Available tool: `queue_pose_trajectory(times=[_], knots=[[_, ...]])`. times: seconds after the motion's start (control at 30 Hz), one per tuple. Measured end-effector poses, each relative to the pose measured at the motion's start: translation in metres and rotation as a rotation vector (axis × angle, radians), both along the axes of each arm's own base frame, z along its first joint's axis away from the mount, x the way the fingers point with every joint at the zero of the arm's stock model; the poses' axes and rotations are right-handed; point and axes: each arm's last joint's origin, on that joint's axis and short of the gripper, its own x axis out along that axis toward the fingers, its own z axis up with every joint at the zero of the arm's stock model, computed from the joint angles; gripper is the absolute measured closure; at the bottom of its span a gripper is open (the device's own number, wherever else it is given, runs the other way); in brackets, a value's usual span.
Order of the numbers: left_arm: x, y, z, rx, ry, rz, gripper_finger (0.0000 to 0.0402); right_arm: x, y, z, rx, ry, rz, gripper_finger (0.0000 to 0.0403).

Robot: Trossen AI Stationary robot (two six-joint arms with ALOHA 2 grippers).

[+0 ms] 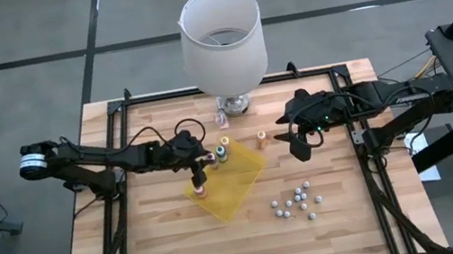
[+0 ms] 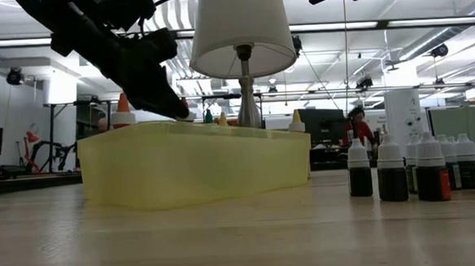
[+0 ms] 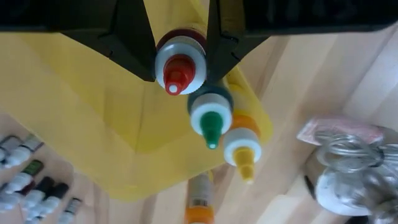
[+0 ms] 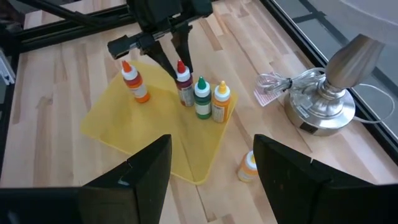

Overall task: Pick & Place food coloring
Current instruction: Put the large red food coloring bottle into the yellow bin

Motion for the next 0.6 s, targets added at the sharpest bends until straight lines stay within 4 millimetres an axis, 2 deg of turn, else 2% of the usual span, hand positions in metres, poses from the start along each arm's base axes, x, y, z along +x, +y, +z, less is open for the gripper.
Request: queue_pose_trajectory(times=[0.23, 0.4, 0.6], knots=[[0.002, -0.002, -0.005, -0.026, 0.020, -0.045, 0.0309, 0.000, 0.000, 0.000, 0.000, -0.001, 0.001, 0.0184], [0.014, -0.001, -0.012, -0.026, 0.043, -0.053, 0.0309, 0.000, 0.000, 0.000, 0.000, -0.002, 0.001, 0.0183], [0.027, -0.001, -0.010, -0.012, 0.047, -0.066, 0.0309, 0.000, 0.000, 0.000, 0.004, -0.004, -0.002, 0.0183]])
